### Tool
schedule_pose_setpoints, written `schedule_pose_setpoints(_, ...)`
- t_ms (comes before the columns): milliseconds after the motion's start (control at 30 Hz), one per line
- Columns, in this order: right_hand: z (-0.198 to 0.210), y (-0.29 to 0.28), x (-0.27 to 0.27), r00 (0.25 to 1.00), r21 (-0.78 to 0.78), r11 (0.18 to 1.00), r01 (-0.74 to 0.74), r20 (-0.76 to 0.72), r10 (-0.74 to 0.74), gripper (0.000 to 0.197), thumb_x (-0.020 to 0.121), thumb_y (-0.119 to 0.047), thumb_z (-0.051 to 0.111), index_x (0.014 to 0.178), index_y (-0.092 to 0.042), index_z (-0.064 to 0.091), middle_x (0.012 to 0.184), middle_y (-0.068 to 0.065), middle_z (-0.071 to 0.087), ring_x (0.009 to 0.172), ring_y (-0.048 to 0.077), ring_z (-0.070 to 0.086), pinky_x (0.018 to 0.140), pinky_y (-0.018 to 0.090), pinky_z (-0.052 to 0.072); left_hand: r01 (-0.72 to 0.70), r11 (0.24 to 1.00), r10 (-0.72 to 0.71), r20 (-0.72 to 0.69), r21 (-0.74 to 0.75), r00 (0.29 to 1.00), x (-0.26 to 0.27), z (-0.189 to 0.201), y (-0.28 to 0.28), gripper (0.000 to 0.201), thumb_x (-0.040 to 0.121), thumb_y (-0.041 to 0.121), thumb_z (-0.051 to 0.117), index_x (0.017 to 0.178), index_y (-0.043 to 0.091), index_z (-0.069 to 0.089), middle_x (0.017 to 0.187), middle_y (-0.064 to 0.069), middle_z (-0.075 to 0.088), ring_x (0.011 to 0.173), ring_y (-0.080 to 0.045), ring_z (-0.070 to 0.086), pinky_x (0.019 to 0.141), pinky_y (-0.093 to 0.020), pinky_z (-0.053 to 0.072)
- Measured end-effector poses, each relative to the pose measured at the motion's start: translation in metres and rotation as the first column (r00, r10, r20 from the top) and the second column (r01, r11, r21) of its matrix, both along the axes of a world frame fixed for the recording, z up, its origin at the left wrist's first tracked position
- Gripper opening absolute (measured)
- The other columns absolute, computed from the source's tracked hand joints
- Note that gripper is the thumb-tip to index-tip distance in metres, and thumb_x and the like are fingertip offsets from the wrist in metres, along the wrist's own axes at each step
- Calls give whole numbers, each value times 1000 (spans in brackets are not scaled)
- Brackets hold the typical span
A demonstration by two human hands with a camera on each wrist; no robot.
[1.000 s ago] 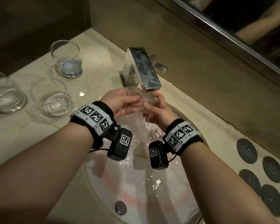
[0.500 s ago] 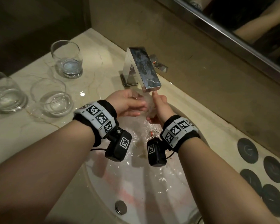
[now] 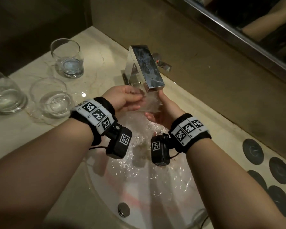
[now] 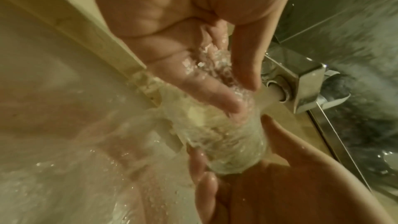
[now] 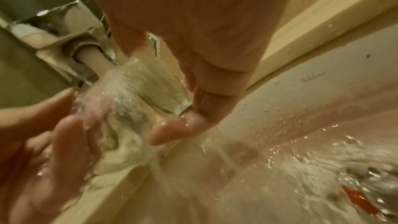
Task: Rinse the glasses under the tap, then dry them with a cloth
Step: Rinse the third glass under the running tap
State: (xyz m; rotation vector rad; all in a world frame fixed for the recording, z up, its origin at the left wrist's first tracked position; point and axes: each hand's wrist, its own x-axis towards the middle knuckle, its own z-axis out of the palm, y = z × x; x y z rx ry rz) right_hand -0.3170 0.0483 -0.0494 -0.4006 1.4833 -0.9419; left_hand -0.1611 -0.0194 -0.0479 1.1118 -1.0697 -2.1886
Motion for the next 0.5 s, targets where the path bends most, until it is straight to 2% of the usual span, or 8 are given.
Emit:
schedule_pose_setpoints(67,-2,4,-2,998,-75,997,-29,-55,25,33,97,-37,47,125,-19,49,116,10,57,83,21,61,63,26,52,-16,999,17,-37,38,999,-2,-2,2,17,87,-8,52,83,7,61,70,-4,71,65,-11,69,59,-18,57)
schedule_pose_setpoints(133,-4,8,-6,992,-128,989,-78,-107,65,51,92,-19,58,138,-26,37,126,9,53,89,23,62,65,27,51,-29,997,32,-49,73,998,-2,-3,4,16,87,-7,52,87,6,61,73,-6,71,66,-12,70,60,-19,57)
schedule_pose_setpoints(167,-4,10,-6,984,-139,983,-120,-147,99,56,89,-13,61,138,-27,36,124,8,54,89,23,63,67,28,50,-26,997,30,-50,79,998,-2,-3,5,16,88,-7,52,89,6,61,75,-6,71,67,-12,70,60,-19,57)
schedule_pose_setpoints(267,-4,12,-8,965,-157,974,-162,-230,124,50,87,-9,63,129,-27,41,116,5,57,89,25,64,71,31,49,2,996,4,-67,90,998,-2,-4,4,15,87,-6,53,94,6,60,79,-7,72,70,-12,71,60,-18,57)
schedule_pose_setpoints(500,-6,13,-10,971,-173,976,-134,-219,94,43,87,-9,63,120,-30,46,122,8,54,83,23,65,69,30,49,48,996,-43,-68,80,997,-5,-3,3,16,86,-7,54,93,6,59,79,-7,72,72,-12,71,57,-16,56)
